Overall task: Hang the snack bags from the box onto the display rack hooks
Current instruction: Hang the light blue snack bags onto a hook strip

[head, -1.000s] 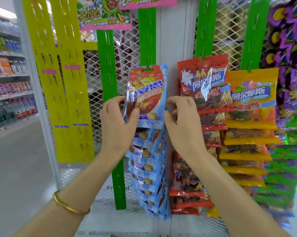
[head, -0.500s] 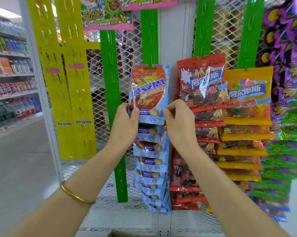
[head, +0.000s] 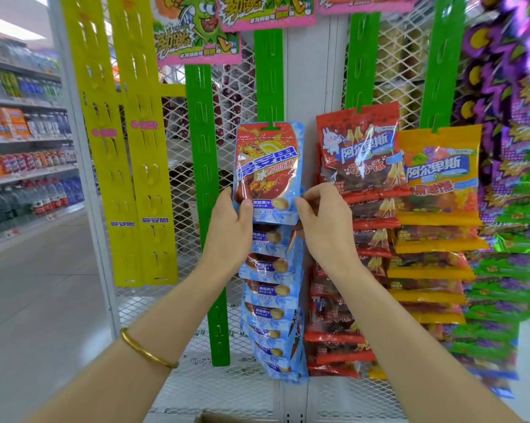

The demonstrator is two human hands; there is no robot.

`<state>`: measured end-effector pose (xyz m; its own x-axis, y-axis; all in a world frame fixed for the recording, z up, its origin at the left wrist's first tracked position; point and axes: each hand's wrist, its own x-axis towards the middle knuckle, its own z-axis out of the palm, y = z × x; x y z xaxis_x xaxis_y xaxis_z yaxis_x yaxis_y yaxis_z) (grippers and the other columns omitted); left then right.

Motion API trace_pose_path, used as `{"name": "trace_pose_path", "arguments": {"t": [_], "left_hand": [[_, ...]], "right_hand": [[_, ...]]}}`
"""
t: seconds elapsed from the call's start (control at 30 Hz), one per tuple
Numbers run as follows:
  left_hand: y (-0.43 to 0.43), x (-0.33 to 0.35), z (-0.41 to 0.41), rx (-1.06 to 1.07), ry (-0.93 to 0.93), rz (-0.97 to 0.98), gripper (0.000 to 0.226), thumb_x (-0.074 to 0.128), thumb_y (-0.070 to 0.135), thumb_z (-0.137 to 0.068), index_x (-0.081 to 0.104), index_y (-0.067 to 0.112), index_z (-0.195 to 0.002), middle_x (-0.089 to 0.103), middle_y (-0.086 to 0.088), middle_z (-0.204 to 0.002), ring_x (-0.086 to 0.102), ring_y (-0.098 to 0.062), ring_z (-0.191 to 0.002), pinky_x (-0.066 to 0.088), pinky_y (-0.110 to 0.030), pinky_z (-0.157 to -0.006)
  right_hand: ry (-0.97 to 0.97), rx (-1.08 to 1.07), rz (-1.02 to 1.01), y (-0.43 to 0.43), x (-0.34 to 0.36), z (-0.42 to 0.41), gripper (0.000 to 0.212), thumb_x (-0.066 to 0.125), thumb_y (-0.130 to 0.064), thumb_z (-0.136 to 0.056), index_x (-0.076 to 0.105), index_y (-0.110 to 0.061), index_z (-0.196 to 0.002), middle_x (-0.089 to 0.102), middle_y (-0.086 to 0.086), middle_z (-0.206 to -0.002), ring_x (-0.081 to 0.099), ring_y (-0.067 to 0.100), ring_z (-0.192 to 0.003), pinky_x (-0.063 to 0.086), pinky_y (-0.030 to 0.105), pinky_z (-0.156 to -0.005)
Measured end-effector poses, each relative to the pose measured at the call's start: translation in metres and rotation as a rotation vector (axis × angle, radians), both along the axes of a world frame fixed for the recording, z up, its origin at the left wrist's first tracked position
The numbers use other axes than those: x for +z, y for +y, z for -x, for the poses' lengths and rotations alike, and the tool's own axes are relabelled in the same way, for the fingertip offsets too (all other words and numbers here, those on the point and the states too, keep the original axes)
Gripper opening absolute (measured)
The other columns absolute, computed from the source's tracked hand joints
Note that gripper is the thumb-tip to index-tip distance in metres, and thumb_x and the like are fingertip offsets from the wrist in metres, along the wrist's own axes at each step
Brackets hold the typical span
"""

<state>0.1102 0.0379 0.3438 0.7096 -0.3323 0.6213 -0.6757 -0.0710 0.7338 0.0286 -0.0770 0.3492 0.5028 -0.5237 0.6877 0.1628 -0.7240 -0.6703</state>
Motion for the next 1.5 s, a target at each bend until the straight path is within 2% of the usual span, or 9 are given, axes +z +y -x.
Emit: {"name": "trace_pose_path", "arguments": {"t": [0.17,0.4,0.57,0.77,0.93,1.13,1.3,1.4,1.5], "left_hand": [[0.003,-0.006,0.005,-0.006,-0.053,0.013,0.011,0.036,0.025,-0.101,0.041,0.030,-0.109,0.049,0.024,-0.097,0.053,0.004,-0.091,0.044,-0.015,-0.075],[0.024,-0.103,0.047,0.162,0.033,0.156,0.036,0.041,0.030,-0.096,0.034,0.026,-0.131,0.036,0.021,-0.119,0.035,0.000,-0.118,0.028,-0.024,-0.102],[0.036,-0.224,0.083,0.098,0.182,-0.113,0.035,0.039,0.032,-0.091,0.038,0.023,-0.125,0.041,0.005,-0.117,0.044,-0.011,-0.112,0.036,-0.036,-0.103],[0.028,-0.312,0.085,-0.146,0.320,-0.507,0.040,0.045,0.024,-0.095,0.043,0.006,-0.130,0.044,-0.001,-0.118,0.047,-0.021,-0.116,0.036,-0.044,-0.104],[0.023,-0.346,0.073,-0.207,0.385,-0.636,0.042,0.044,0.025,-0.096,0.041,0.007,-0.134,0.045,-0.006,-0.125,0.046,-0.021,-0.116,0.034,-0.035,-0.104],[0.015,-0.362,0.066,-0.197,0.443,-0.645,0.034,0.047,0.014,-0.095,0.046,0.009,-0.129,0.043,0.001,-0.115,0.051,-0.018,-0.109,0.037,-0.032,-0.099],[0.013,-0.362,0.071,-0.223,0.495,-0.674,0.033,0.048,0.012,-0.095,0.048,0.009,-0.128,0.045,-0.004,-0.117,0.050,-0.016,-0.109,0.040,-0.027,-0.093],[0.013,-0.365,0.073,-0.310,0.480,-0.776,0.032,0.054,0.009,-0.091,0.054,0.010,-0.123,0.051,-0.008,-0.120,0.052,-0.012,-0.106,0.035,-0.014,-0.086],[0.015,-0.367,0.080,-0.475,0.388,-0.973,0.042,0.061,0.012,-0.088,0.052,0.007,-0.128,0.052,-0.010,-0.127,0.048,-0.019,-0.119,0.033,-0.020,-0.097]], "right_hand": [[-0.010,0.042,-0.032,0.002,-0.005,0.007,0.011,0.051,-0.019,-0.095,0.047,-0.009,-0.090,0.055,0.011,-0.088,0.060,0.031,-0.078,0.050,0.048,-0.070],[0.116,0.073,-0.016,0.001,-0.086,0.052,0.006,0.054,-0.018,-0.092,0.053,-0.018,-0.086,0.059,-0.001,-0.074,0.059,0.018,-0.071,0.046,0.031,-0.062],[0.599,0.093,-0.058,-0.015,-0.214,0.080,0.008,0.055,-0.017,-0.093,0.055,-0.017,-0.085,0.057,-0.008,-0.065,0.058,0.010,-0.057,0.044,0.024,-0.056],[1.125,0.194,-0.109,-0.033,-0.346,0.099,0.023,0.057,-0.022,-0.092,0.061,-0.004,-0.106,0.065,0.015,-0.106,0.059,0.028,-0.101,0.041,0.030,-0.080],[1.475,0.358,-0.168,-0.029,-0.421,0.117,0.031,0.060,-0.025,-0.089,0.060,-0.004,-0.112,0.063,0.015,-0.112,0.058,0.028,-0.105,0.045,0.034,-0.085],[1.923,0.352,0.158,-0.020,-0.464,0.141,0.057,0.039,-0.015,-0.097,0.014,-0.009,-0.148,0.052,0.018,-0.131,0.049,0.032,-0.120,0.042,0.036,-0.089],[1.935,0.433,0.059,-0.025,-0.456,0.134,0.046,0.053,-0.006,-0.090,0.040,-0.005,-0.133,0.055,0.017,-0.126,0.056,0.028,-0.109,0.045,0.032,-0.081],[1.756,0.470,-0.048,-0.031,-0.431,0.117,0.027,0.058,-0.008,-0.087,0.053,-0.009,-0.114,0.057,0.012,-0.118,0.056,0.023,-0.099,0.042,0.028,-0.075],[1.541,0.567,-0.072,-0.037,-0.389,0.095,0.037,0.066,0.000,-0.077,0.051,-0.008,-0.109,0.056,0.006,-0.094,0.052,0.018,-0.084,0.040,0.022,-0.060]]}}
